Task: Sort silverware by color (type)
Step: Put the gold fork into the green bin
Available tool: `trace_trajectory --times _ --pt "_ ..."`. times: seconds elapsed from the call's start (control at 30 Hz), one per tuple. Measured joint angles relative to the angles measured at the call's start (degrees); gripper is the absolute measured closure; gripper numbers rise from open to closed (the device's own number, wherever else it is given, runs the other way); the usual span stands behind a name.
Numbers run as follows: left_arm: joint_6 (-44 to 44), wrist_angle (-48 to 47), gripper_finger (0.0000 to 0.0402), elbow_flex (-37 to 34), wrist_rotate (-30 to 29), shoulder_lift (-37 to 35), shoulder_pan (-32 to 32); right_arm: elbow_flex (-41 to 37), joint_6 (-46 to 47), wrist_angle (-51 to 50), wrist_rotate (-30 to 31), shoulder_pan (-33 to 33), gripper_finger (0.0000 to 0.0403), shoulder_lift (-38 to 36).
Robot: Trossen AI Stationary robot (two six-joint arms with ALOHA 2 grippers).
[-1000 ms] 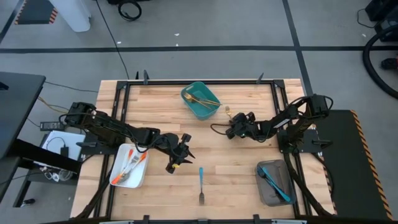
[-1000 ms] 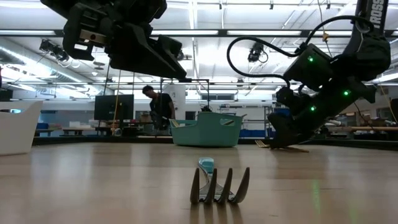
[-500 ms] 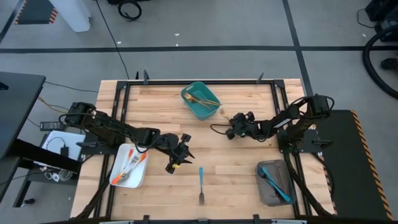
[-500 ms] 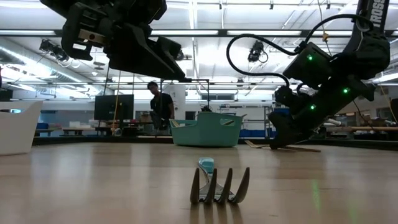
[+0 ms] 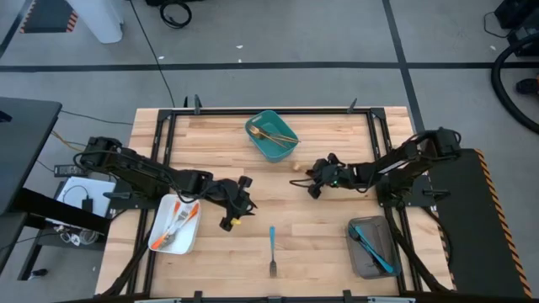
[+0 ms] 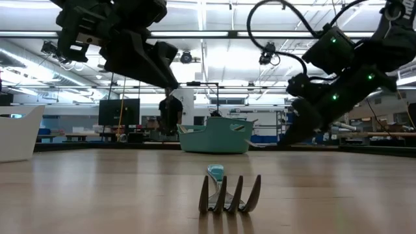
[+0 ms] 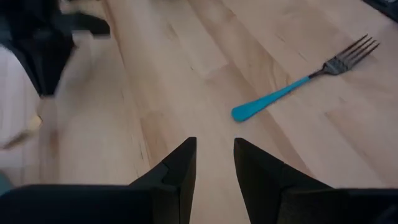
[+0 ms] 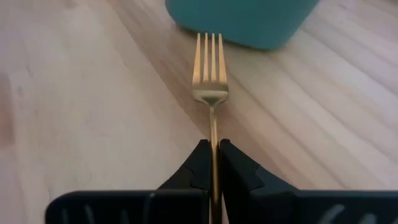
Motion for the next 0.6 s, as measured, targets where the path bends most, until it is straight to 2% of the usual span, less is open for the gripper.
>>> trace_trajectory --times 0.23,0.6 --pt "-2.22 -2.5 0.0285 -0.03 -0.06 0.48 0.17 3.13 -3.21 -0.81 -1.78 0.13 0.038 -1.31" --pt "-5.05 -4.06 0.0285 -0.03 -0.03 0.48 -0.02 14.19 -9.47 -10.67 -2.83 0.72 0.038 -1.31"
